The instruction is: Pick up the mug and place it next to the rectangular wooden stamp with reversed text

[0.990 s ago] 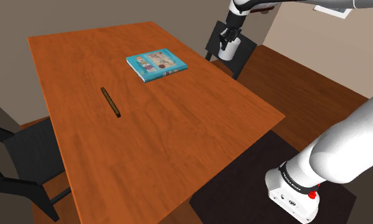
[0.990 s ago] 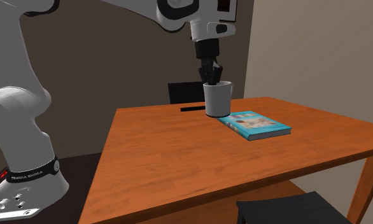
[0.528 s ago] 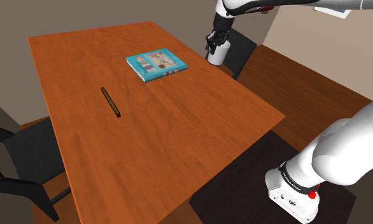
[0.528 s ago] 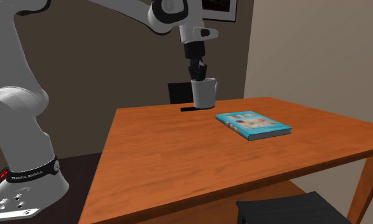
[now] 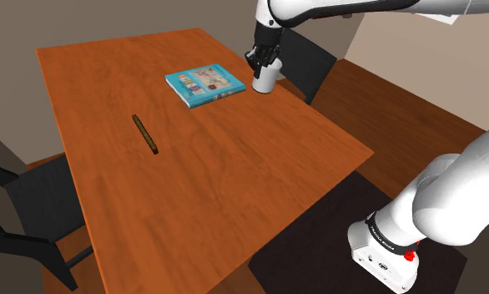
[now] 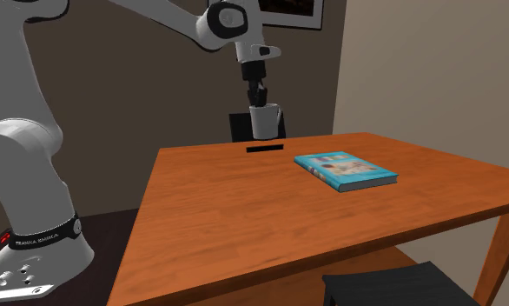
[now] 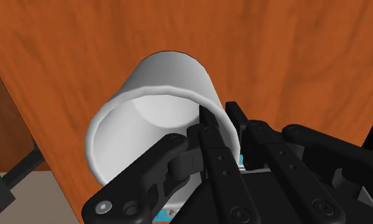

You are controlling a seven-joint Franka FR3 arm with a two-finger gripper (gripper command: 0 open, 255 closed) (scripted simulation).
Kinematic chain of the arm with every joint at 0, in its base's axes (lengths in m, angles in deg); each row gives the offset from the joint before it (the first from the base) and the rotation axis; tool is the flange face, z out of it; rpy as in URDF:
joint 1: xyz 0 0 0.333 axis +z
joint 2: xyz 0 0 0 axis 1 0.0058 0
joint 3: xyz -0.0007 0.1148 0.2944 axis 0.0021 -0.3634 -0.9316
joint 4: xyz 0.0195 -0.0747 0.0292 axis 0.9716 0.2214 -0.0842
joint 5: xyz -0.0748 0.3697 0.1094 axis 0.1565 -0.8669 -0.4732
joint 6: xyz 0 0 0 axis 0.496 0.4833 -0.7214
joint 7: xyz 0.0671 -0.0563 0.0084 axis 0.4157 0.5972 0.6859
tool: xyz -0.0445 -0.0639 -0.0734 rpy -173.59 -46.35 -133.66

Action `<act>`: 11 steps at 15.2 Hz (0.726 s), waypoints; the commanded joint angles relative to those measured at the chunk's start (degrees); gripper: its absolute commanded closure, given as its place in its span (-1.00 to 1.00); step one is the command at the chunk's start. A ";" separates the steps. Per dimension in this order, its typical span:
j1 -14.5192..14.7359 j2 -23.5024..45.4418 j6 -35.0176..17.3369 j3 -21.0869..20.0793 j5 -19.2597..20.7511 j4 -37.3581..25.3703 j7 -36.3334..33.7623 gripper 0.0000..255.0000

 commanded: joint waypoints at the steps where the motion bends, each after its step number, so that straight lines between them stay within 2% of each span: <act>1: 1.42 0.62 0.24 -1.43 0.36 -0.62 -3.02 1.00; 11: 8.40 7.73 3.88 -7.46 2.78 -9.89 -16.33 1.00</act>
